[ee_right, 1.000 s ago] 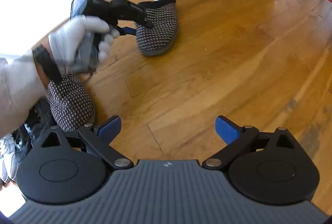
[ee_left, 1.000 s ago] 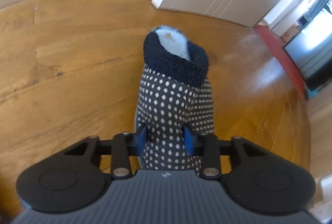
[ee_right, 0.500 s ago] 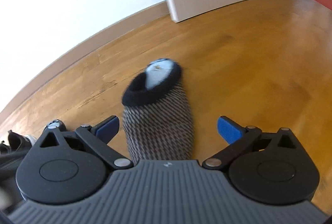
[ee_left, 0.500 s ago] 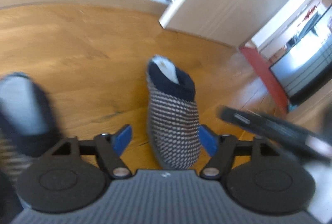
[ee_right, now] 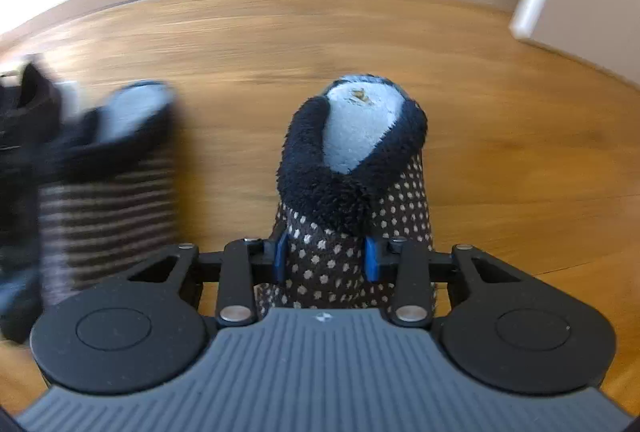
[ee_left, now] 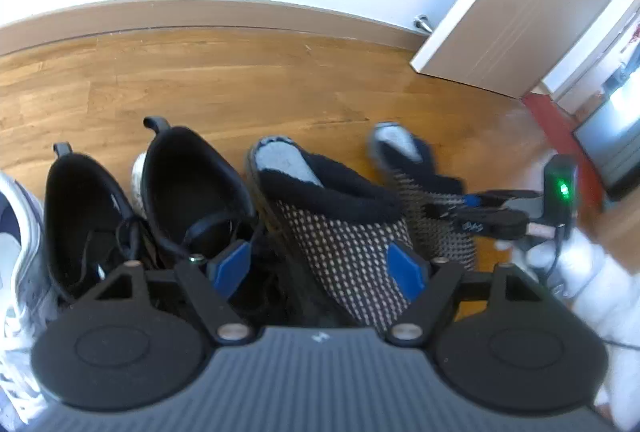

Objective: Organize scattered shoes
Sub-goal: 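Lower both knit slippers beside the black sneakers and open both grippers, then move the right tool to the light grey slides by the wall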

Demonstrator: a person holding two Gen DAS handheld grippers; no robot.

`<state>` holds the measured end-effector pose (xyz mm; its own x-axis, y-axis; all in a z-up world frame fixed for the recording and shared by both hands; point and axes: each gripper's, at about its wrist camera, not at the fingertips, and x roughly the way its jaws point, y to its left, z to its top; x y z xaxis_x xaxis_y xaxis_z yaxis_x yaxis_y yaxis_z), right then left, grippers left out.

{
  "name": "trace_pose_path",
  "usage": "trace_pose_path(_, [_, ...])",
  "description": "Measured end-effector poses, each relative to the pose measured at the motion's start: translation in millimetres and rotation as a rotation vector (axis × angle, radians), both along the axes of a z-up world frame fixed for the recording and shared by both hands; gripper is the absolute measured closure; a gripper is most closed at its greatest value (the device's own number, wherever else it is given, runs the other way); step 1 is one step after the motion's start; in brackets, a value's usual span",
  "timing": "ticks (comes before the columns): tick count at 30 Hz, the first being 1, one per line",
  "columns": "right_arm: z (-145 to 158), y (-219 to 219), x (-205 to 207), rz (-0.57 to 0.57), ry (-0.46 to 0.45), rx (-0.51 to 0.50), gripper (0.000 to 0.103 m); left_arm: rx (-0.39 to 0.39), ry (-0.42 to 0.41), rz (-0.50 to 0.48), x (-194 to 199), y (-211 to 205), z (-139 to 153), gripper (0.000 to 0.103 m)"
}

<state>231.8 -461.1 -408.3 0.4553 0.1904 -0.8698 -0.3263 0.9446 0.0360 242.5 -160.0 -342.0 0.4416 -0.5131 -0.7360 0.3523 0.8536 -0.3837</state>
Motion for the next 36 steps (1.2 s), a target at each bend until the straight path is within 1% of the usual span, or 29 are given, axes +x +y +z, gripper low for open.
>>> trace_pose_path(3, [0,22,-10,0.054,0.004,0.021,0.068,0.013,-0.029,-0.057,-7,-1,5,0.028])
trace_pose_path(4, [2,26,-10,0.055,0.006,0.015,0.066,0.018,-0.032,-0.060,-6,-5,3,0.028])
trace_pose_path(5, [3,30,-9,0.045,0.013,0.006,0.055,0.018,-0.038,-0.066,-8,-5,4,0.028])
trace_pose_path(6, [6,32,-6,0.018,0.028,0.004,0.049,0.017,-0.044,-0.077,-11,1,9,0.028])
trace_pose_path(7, [10,32,-4,-0.017,0.042,0.020,0.037,0.017,-0.048,-0.083,-11,2,11,0.028])
trace_pose_path(8, [16,32,-3,-0.056,0.043,0.029,0.022,0.025,-0.053,-0.084,-11,8,15,0.028])
trace_pose_path(10, [33,33,-8,-0.157,-0.010,0.042,0.011,0.045,-0.060,-0.083,-14,27,25,0.028])
trace_pose_path(11, [43,33,-10,-0.212,-0.042,0.052,0.009,0.063,-0.056,-0.084,-14,41,29,0.028])
trace_pose_path(13, [66,38,-24,-0.318,-0.079,0.131,0.006,0.106,-0.055,-0.073,-20,70,39,0.028])
trace_pose_path(14, [76,43,-31,-0.346,-0.085,0.170,0.006,0.142,-0.056,-0.060,-25,92,46,0.028])
trace_pose_path(15, [88,54,-36,-0.351,-0.087,0.194,0.006,0.183,-0.059,-0.047,-31,116,53,0.028])
trace_pose_path(16, [101,69,-41,-0.344,-0.087,0.209,0.006,0.206,-0.061,-0.040,-33,129,56,0.028])
trace_pose_path(17, [109,78,-43,-0.337,-0.087,0.217,0.006,0.255,-0.068,-0.021,-38,154,64,0.028])
trace_pose_path(18, [124,97,-45,-0.312,-0.099,0.214,0.006,0.294,-0.074,-0.004,-42,172,71,0.028])
trace_pose_path(19, [148,124,-49,-0.299,-0.107,0.216,0.006,0.329,-0.077,0.016,-45,188,79,0.028])
trace_pose_path(20, [167,142,-52,-0.324,-0.095,0.229,0.006,0.383,-0.079,0.057,-50,219,94,0.028])
trace_pose_path(21, [186,160,-54,-0.349,-0.083,0.241,0.006,0.415,-0.075,0.099,-52,244,110,0.028])
trace_pose_path(22, [199,175,-55,-0.374,-0.060,0.262,0.006,0.425,-0.067,0.133,-51,258,121,0.028])
trace_pose_path(23, [212,191,-55,-0.394,-0.003,0.312,0.007,0.426,-0.057,0.176,-50,270,134,0.028])
trace_pose_path(24, [229,215,-55,-0.409,0.077,0.386,0.007,0.424,-0.046,0.226,-49,285,149,0.028])
trace_pose_path(25, [246,242,-57,-0.402,0.129,0.407,0.007,0.409,-0.035,0.268,-49,300,167,0.028])
trace_pose_path(26, [261,272,-60,-0.371,0.149,0.369,0.007,0.390,-0.039,0.292,-52,315,187,0.028])
trace_pose_path(27, [276,302,-63,-0.339,0.169,0.331,0.007,0.374,-0.053,0.307,-57,329,207,0.025])
trace_pose_path(28, [291,331,-66,-0.308,0.189,0.294,0.007,0.373,-0.067,0.311,-61,337,219,0.020])
trace_pose_path(29, [302,361,-71,-0.265,0.193,0.261,0.007,0.399,-0.092,0.311,-67,346,229,0.018])
trace_pose_path(31, [311,415,-84,-0.175,0.176,0.217,0.007,0.445,-0.122,0.330,-76,361,239,0.017])
trace_pose_path(32, [310,435,-90,-0.162,0.179,0.214,0.007,0.456,-0.116,0.341,-77,371,239,0.017])
trace_pose_path(34, [305,470,-99,-0.139,0.190,0.212,0.007,0.440,-0.116,0.359,-79,395,238,0.017])
trace_pose_path(36, [281,504,-92,-0.119,0.234,0.244,0.007,0.403,-0.122,0.416,-81,433,234,0.017])
